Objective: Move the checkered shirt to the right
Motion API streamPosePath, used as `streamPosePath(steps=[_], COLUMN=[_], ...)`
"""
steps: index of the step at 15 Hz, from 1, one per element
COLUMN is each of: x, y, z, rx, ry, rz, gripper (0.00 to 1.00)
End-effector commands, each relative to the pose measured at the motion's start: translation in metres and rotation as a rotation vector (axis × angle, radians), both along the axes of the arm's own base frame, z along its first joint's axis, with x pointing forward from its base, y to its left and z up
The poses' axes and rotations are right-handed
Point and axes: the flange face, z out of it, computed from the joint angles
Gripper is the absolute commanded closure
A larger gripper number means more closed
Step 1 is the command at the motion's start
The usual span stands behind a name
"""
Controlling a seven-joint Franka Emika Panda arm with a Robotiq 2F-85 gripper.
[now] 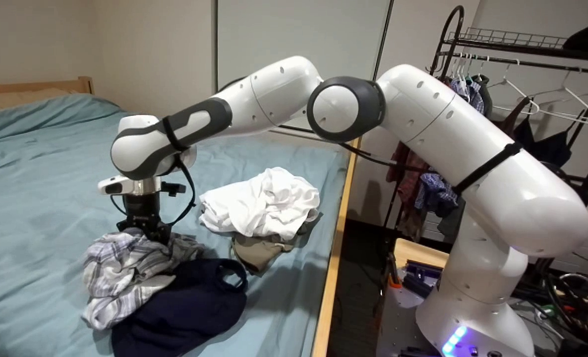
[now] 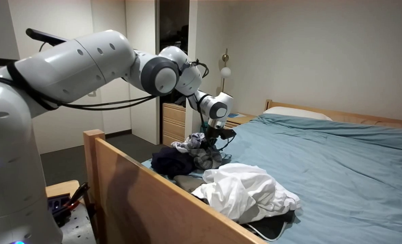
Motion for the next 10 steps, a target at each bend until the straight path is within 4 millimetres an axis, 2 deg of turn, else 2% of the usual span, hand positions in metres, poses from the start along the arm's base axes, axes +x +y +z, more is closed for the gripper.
streamPosePath(steps=[1, 4, 6, 8, 10], x=[-0.008, -0.014, -0.016, -0.016, -0.012], y=[-0.078, -0.136, -0.166, -0.181, -0.176], z=[0.034, 0.063, 0.079, 0.088, 0.088], rx=[-0.018, -0.036, -0.047, -0.051, -0.060], ry=[0.020, 0.028, 0.035, 0.039, 0.039], rz=[-0.200, -0.364, -0.472, -0.585, -0.694], gripper=[0.89, 0.89, 0.89, 0.89, 0.89])
